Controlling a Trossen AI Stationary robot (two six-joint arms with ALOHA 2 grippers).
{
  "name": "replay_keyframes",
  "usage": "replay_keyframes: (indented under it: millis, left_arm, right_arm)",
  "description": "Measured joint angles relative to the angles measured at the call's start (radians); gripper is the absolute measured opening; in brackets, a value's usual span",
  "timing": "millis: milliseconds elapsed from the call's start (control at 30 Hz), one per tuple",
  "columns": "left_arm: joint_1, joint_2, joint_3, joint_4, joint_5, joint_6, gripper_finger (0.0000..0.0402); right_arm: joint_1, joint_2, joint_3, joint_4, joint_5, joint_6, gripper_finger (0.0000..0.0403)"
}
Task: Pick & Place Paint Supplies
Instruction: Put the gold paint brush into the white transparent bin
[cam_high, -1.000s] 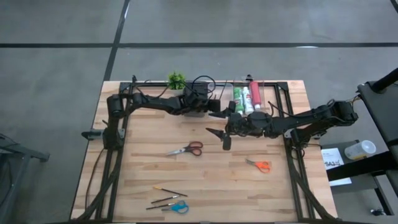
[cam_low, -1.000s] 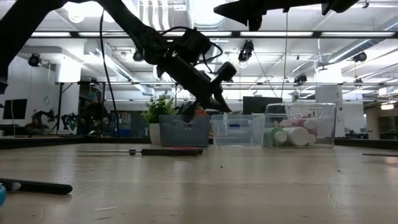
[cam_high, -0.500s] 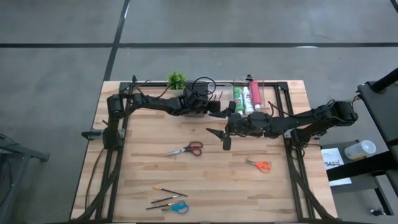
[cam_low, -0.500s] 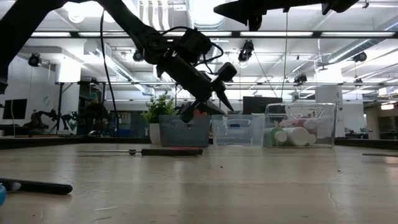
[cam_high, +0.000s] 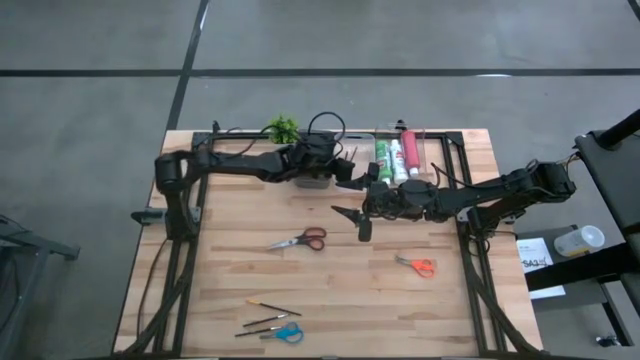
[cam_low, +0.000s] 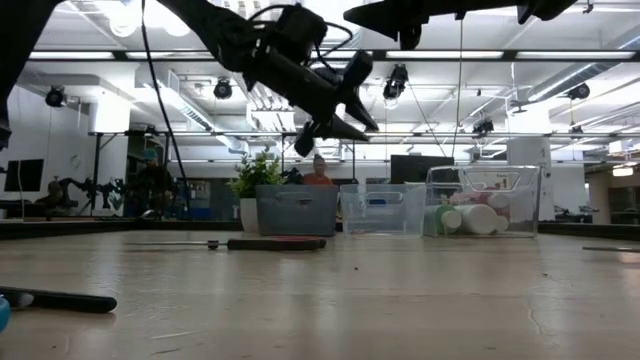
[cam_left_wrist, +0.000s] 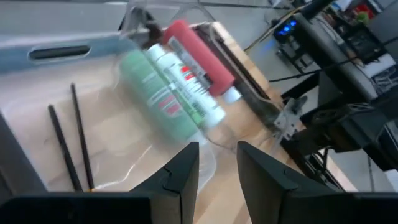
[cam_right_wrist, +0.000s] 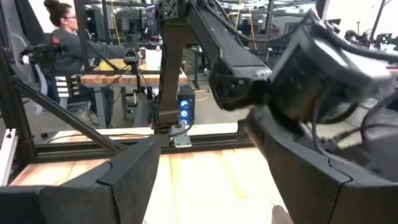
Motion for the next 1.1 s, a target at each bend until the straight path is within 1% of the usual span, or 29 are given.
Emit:
replay_keyframes:
  millis: [233,300,367,433,600,767,933,1100]
  left_arm:
    - [-0.003,-0.022,0.0,-0.028,-0.013,0.047,0.0118]
    - [-0.003,-0.022,0.0,-0.042,-0.019,0.047,0.0118]
    - [-0.003,-0.021,-0.002,-0.048,-0.019,0.047,0.0118]
    - [-0.003,-0.022,-0.002,-0.056,-0.02,0.047,0.0118]
    - [-0.003,-0.022,-0.003,-0.062,-0.023,0.047,0.0118]
    - [-0.003,-0.021,-0.003,-0.061,-0.023,0.047,0.0118]
    - [-0.004,-0.021,-0.003,-0.061,-0.023,0.046,0.0118]
    - [-0.006,-0.021,-0.003,-0.061,-0.023,0.04,0.0118]
  right_arm:
    - [0.0,0.0,0.0,0.006,0.0,0.011,0.0288]
    - [0.0,0.0,0.0,0.013,0.0,-0.007,0.0288]
    - [0.001,-0.013,0.0,-0.024,0.0,-0.055,0.0288]
    - [0.006,-0.032,0.0,-0.083,0.002,-0.063,0.0288]
    - [0.027,-0.105,0.0,-0.197,0.002,0.0,0.0288]
    - [0.066,-0.19,-0.004,-0.289,0.003,0.002,0.0288]
    - [0.144,-0.281,-0.027,-0.39,0.003,0.008,0.0288]
    - [0.236,-0.393,-0.078,-0.387,0.008,-0.047,0.0288]
